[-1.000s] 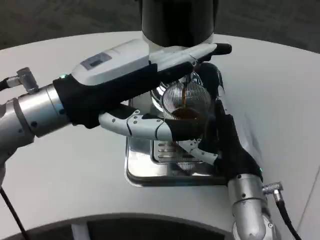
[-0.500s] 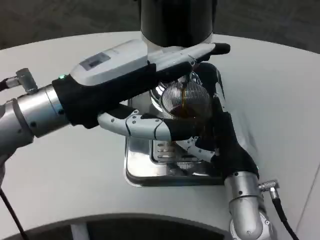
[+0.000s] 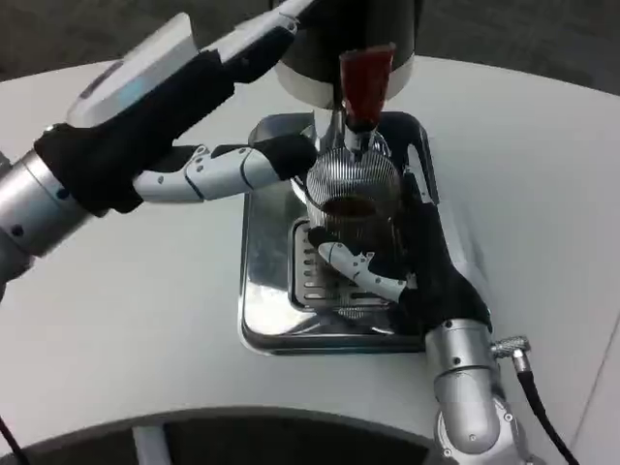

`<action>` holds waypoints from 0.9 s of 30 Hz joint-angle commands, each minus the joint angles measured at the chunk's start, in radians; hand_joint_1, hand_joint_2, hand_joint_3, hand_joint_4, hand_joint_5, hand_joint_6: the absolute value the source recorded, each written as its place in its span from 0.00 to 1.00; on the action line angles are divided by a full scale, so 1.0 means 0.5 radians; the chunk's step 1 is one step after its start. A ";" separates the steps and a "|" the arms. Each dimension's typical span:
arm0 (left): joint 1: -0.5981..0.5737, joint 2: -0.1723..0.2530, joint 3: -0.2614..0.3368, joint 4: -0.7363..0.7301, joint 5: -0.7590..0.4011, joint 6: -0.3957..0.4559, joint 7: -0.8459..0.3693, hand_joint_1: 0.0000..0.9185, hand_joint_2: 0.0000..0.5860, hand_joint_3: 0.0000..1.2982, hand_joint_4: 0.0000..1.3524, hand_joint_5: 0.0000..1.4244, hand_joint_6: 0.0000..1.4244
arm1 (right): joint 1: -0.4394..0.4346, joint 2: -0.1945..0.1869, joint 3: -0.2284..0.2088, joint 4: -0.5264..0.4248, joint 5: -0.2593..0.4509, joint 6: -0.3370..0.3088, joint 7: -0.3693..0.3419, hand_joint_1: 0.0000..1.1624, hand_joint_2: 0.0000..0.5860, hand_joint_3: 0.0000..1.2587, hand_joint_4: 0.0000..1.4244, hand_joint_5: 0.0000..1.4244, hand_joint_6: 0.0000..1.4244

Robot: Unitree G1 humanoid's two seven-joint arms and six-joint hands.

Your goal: Grasp the cup under the faucet to collect the drink, then remove the cup.

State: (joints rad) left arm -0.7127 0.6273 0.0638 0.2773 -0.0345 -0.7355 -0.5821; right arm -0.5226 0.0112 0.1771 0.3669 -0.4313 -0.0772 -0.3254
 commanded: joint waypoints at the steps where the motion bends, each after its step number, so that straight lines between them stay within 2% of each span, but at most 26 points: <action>1: 0.050 0.009 0.026 0.002 -0.014 -0.020 0.026 0.00 0.35 0.00 0.00 0.05 0.04 | -0.025 0.037 0.003 0.107 0.033 -0.030 -0.026 0.71 0.35 0.02 0.10 0.09 0.13; 7: 0.056 0.015 0.034 0.008 -0.014 -0.010 0.027 0.00 0.35 0.00 0.00 0.06 0.04 | -0.038 0.071 -0.019 0.153 0.034 -0.078 -0.130 0.81 0.37 0.15 0.25 0.26 0.33; 9: 0.056 0.016 0.033 0.013 -0.017 -0.007 0.023 0.00 0.35 0.00 0.00 0.06 0.04 | -0.036 0.079 -0.024 0.161 0.035 -0.094 -0.159 0.86 0.39 0.25 0.36 0.37 0.47; 11: 0.058 0.017 0.031 0.017 -0.017 -0.007 0.018 0.00 0.35 0.00 0.00 0.06 0.04 | -0.026 0.088 -0.026 0.158 0.026 -0.105 -0.199 0.89 0.38 0.33 0.41 0.46 0.61; 15: 0.059 0.016 0.029 0.022 -0.016 -0.009 0.018 0.00 0.35 0.00 0.00 0.05 0.04 | 0.010 0.104 -0.020 0.122 -0.009 -0.125 -0.306 0.93 0.36 0.42 0.48 0.57 0.74; 19: 0.059 0.013 0.027 0.028 -0.019 -0.004 0.016 0.00 0.34 0.00 0.00 0.05 0.04 | 0.031 0.110 -0.014 0.091 -0.028 -0.140 -0.367 0.97 0.27 0.48 0.54 0.63 0.84; 27: 0.067 0.007 0.025 0.024 -0.023 0.005 0.018 0.00 0.34 0.00 0.00 0.05 0.03 | 0.067 0.111 0.001 0.004 -0.065 -0.134 -0.412 0.98 0.23 0.52 0.58 0.66 0.90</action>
State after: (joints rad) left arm -0.7015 0.6275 0.0691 0.2878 -0.0344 -0.7343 -0.5806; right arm -0.5133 0.0639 0.1698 0.3988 -0.4546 -0.1382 -0.5239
